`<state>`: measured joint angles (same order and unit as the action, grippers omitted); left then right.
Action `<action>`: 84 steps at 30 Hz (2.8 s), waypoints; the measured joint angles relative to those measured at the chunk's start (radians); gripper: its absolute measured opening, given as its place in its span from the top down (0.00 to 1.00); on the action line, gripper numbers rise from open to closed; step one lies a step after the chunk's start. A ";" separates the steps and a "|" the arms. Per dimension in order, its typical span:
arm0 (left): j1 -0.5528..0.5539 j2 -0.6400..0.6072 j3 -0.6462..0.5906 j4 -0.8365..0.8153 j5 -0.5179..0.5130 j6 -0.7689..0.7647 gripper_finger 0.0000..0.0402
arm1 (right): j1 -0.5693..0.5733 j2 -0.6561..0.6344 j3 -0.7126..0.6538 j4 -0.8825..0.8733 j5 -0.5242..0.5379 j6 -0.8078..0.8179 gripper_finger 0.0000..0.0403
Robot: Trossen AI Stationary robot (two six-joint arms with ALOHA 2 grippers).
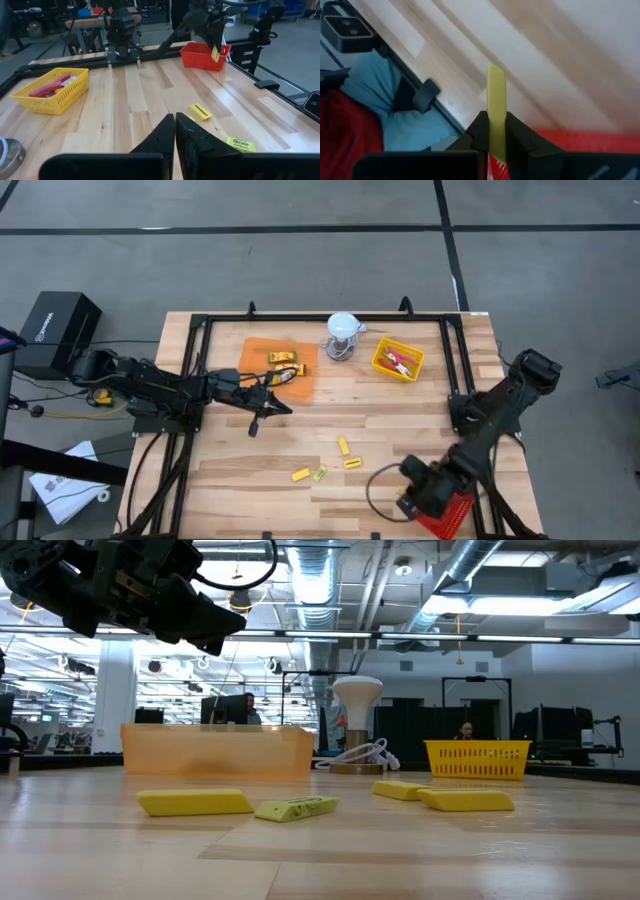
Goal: Pick & Place School Supplies
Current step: Put the yellow eraser into the red bin
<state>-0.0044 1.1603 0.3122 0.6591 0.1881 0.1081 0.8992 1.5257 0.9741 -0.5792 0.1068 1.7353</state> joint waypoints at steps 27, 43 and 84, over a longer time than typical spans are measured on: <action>0.000 0.000 0.000 0.022 0.000 0.000 0.98 | 0.252 -0.003 0.000 -0.054 -0.004 0.361 0.94; 0.000 0.000 0.000 0.039 0.000 0.000 0.88 | 0.245 -0.002 0.000 -0.031 0.055 0.354 0.50; -0.183 0.339 0.154 -0.025 0.178 -0.691 0.66 | -0.446 0.159 -0.004 0.794 0.597 -1.543 0.66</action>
<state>-0.1875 1.4988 0.4659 0.6338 0.3662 -0.5824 0.4530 1.6848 0.9706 0.2149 0.7038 0.1922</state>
